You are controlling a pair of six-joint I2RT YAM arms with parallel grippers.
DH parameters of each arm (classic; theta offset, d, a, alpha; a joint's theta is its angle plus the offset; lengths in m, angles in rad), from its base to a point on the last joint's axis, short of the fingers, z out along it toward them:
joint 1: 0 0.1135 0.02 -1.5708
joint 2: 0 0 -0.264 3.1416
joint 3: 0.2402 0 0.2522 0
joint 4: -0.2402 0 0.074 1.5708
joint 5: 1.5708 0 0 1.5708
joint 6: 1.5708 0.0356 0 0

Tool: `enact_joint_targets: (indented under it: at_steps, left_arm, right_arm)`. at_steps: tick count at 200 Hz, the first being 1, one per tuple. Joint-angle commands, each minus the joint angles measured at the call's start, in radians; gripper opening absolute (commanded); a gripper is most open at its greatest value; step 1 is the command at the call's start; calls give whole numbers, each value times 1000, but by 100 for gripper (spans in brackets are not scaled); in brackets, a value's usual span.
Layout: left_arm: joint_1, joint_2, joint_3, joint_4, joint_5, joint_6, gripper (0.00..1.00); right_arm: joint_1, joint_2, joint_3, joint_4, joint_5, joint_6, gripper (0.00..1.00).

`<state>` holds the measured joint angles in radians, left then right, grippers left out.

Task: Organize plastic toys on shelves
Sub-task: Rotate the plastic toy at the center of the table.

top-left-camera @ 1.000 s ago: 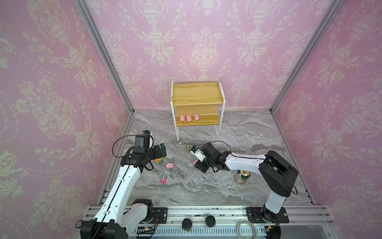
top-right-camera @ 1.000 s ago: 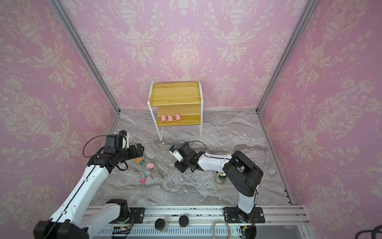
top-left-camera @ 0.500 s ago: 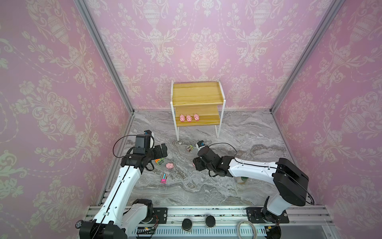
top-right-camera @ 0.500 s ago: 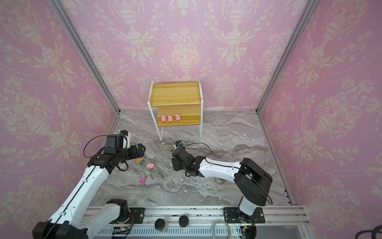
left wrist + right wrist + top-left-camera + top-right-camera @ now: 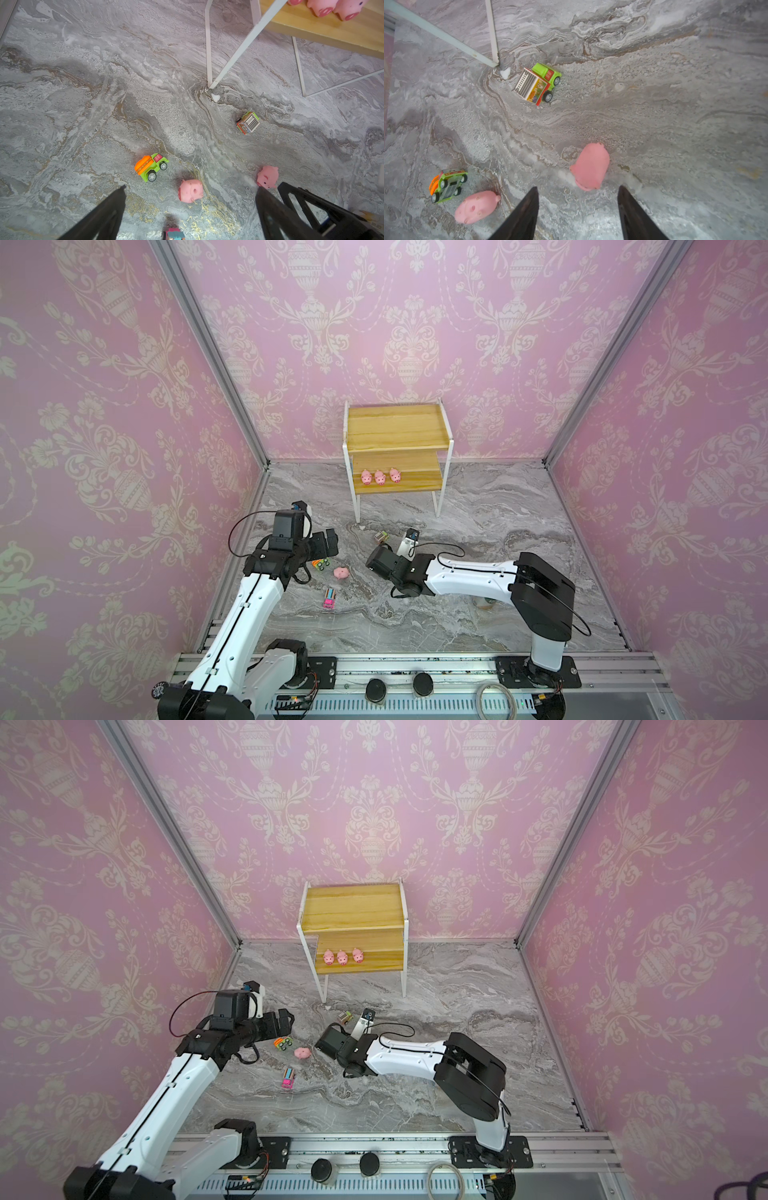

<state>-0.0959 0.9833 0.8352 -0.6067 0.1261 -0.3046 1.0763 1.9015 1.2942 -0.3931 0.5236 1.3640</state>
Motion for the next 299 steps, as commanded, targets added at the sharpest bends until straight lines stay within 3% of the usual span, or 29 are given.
enact_joint_targets:
  at_steps: [1, 46, 99, 119, 149, 175, 223, 256, 299]
  left_arm:
    - [-9, -17, -1, -6, 11, 6, 99]
    - [-11, -23, -1, -6, 10, 7, 99]
    - [-11, -26, -2, -7, 3, 7, 99]
    - [-11, -23, -1, -7, 4, 9, 99]
    - [-12, -21, -2, -7, 3, 9, 99]
    - [-13, -20, -2, -6, 4, 8, 99]
    - [-15, -20, -4, -6, 7, 8, 99]
    - [-18, -20, -5, -4, 6, 9, 99]
    - [-25, -14, -7, -2, 5, 11, 99]
  right_arm:
    - [-22, 54, 55, -106, -4, 144, 60]
    - [-46, 139, 142, -142, -50, 166, 60]
    - [-52, 190, 181, -155, -108, 111, 47]
    - [-59, 193, 178, -138, -151, 24, 41]
    - [-79, 169, 138, -83, -205, -200, 29]
    - [-89, 112, 85, -62, -201, -424, 28]
    - [-118, 50, 15, 7, -288, -983, 30]
    - [-162, 38, -11, 69, -390, -1170, 32]
    - [-189, 24, -57, 148, -450, -1303, 44]
